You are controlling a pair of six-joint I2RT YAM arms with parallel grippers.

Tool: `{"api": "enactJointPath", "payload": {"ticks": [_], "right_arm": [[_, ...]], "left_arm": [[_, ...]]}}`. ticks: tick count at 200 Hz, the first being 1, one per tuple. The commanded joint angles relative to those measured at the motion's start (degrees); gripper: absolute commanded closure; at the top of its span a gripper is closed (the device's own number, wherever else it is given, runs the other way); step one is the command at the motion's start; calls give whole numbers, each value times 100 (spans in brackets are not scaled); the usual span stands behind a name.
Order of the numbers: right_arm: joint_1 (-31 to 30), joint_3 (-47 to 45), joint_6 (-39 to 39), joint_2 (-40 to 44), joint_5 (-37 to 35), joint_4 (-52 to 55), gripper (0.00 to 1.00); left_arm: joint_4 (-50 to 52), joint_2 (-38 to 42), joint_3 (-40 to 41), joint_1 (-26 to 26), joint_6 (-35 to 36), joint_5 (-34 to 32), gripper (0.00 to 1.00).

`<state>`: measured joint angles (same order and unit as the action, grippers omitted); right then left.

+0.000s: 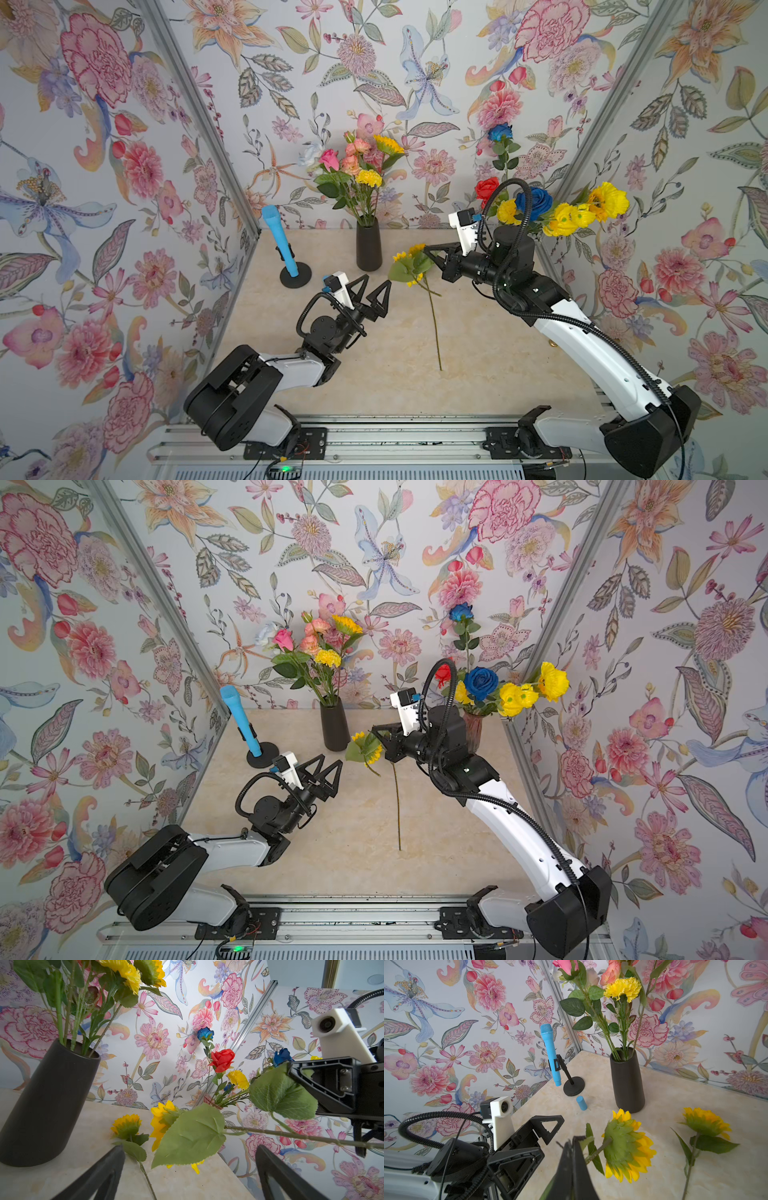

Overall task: Pick out yellow flowers from the vase
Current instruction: Place the flower at the center of the board.

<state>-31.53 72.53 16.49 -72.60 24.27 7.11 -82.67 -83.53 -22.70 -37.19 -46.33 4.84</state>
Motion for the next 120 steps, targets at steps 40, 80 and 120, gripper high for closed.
{"api": "enactJointPath", "payload": {"ticks": [40,80,120], "right_arm": [[-113,-382,159,299,73,-452,100],[-186,-533,143,296,26,-542,100],[-196,-615,92,411,-17,-526,100]], "left_arm": [[-910,-370,-396,-375,-815,314,0],[-1577,-1122,-759,-386,-1954,713,0],[-1544,-1396,-1003,-385,-2319,913,0]]}}
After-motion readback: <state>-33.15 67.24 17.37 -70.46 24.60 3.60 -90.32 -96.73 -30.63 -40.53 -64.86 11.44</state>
